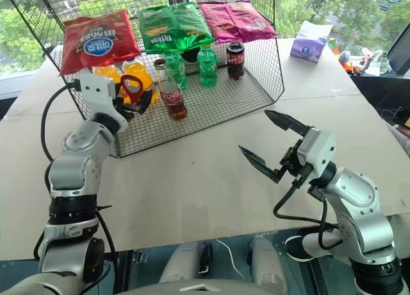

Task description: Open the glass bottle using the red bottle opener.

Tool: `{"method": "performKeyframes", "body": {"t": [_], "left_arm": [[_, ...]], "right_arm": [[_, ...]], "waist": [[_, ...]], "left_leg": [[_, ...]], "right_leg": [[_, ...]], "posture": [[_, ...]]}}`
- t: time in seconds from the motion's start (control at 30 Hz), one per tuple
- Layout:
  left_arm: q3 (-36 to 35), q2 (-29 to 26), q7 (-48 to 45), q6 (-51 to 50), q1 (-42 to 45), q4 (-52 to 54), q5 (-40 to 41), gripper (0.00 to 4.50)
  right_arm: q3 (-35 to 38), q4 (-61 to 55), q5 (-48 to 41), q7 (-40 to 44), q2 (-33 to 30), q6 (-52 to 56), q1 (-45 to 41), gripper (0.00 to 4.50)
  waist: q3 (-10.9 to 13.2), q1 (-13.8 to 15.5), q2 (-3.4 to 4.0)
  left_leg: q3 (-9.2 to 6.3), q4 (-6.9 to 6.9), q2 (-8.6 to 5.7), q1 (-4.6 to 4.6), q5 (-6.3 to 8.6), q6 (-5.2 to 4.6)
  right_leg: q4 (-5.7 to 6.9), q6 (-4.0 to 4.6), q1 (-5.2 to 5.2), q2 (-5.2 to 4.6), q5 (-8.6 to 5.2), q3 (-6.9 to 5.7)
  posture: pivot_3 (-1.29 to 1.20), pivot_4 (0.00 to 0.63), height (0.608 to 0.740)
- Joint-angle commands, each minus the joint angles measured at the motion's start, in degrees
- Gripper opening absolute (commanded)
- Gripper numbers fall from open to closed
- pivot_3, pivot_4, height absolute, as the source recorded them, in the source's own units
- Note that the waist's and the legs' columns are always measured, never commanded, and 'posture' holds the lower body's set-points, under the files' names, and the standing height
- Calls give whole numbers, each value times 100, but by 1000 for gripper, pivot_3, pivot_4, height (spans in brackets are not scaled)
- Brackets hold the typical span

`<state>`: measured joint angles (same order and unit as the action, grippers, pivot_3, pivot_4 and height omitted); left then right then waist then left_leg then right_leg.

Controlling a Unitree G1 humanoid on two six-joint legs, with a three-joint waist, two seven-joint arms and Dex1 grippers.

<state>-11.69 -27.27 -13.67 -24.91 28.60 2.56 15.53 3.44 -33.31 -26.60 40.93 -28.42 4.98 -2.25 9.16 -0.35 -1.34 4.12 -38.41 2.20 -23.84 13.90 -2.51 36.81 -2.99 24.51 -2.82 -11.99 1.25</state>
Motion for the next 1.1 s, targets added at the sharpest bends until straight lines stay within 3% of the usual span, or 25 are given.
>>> {"method": "performKeyframes", "body": {"t": [0.03, 1.1], "left_arm": [[29, -41, -7, -23, 145, 263, -96, 3460], [-246, -139, -35, -416, -113, 761, -54, 3460]], "right_arm": [[74, -233, 56, -80, 20, -160, 40, 4500], [32, -133, 167, -56, -5, -236, 57, 4500]], "waist": [[0, -1, 0], [1, -1, -3]], "left_leg": [[0, 0, 0, 0, 0, 0], [-2, -1, 0, 0, 0, 0]], "right_leg": [[0, 0, 0, 0, 0, 0], [1, 0, 0, 0, 0, 1]], "posture": [[0, 150, 740], [0, 150, 740]]}}
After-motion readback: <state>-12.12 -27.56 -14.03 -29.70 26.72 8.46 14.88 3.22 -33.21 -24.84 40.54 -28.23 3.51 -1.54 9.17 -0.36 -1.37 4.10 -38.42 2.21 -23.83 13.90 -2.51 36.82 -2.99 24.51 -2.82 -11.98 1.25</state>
